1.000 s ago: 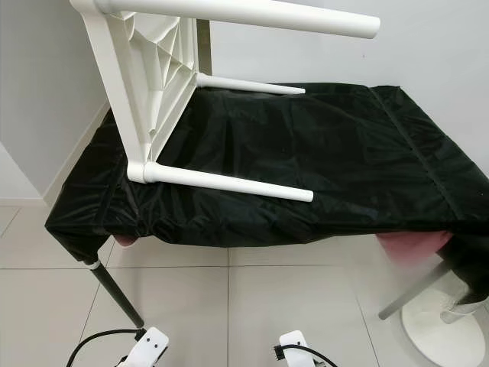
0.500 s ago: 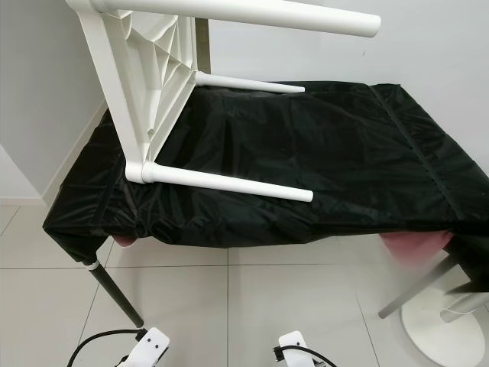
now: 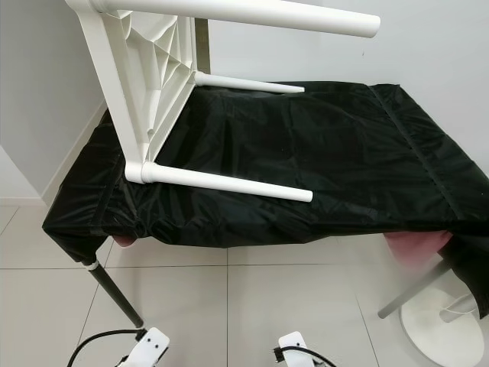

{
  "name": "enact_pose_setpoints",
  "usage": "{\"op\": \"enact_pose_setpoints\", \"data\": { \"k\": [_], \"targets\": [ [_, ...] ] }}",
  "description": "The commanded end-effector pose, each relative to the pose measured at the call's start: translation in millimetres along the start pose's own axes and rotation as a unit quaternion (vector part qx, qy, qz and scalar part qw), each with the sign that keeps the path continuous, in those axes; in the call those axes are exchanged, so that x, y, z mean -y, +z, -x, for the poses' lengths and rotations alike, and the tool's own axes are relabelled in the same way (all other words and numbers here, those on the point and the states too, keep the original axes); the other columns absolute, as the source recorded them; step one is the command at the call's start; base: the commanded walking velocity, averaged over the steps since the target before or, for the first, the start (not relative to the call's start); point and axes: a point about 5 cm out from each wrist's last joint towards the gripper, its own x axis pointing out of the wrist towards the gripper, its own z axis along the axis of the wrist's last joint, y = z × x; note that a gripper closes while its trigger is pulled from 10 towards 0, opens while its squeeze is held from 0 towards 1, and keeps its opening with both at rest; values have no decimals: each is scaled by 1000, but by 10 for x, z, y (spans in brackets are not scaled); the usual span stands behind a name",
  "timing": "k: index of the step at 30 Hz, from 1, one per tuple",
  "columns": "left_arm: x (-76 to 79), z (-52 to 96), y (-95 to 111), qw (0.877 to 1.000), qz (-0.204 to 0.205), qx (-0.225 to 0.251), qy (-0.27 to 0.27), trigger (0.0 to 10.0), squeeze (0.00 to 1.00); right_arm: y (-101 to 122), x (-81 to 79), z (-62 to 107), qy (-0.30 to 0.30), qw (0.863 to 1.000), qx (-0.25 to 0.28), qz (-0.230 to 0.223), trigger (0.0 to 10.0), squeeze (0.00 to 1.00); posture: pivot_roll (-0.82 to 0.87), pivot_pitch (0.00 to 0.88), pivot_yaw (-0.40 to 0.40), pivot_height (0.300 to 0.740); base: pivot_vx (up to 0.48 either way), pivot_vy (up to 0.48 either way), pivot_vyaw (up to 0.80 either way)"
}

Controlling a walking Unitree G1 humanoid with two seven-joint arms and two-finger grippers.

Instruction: Building children table

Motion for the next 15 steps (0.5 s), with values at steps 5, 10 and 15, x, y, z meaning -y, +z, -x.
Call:
{"op": "enact_pose_setpoints", "data": {
  "k": [5, 10, 15],
  "targets": [
    [0, 9, -117, 998, 13, -23, 60, 10000, 0, -67, 0, 12, 1, 1000, -14, -1, 10000, 0, -14, 0, -8, 740, 0, 0, 0],
    [-14, 11, -113, 998, 15, -23, 62, 10000, 0, -59, 0, 10, 1, 1000, -14, -9, 10000, 0, -16, 0, -1, 740, 0, 0, 0],
    [-19, 12, -110, 998, 15, -22, 62, 10000, 0, -56, -1, 9, 1, 1000, -14, -13, 10000, 0, -17, 0, 2, 740, 0, 0, 0]
  ]
}}
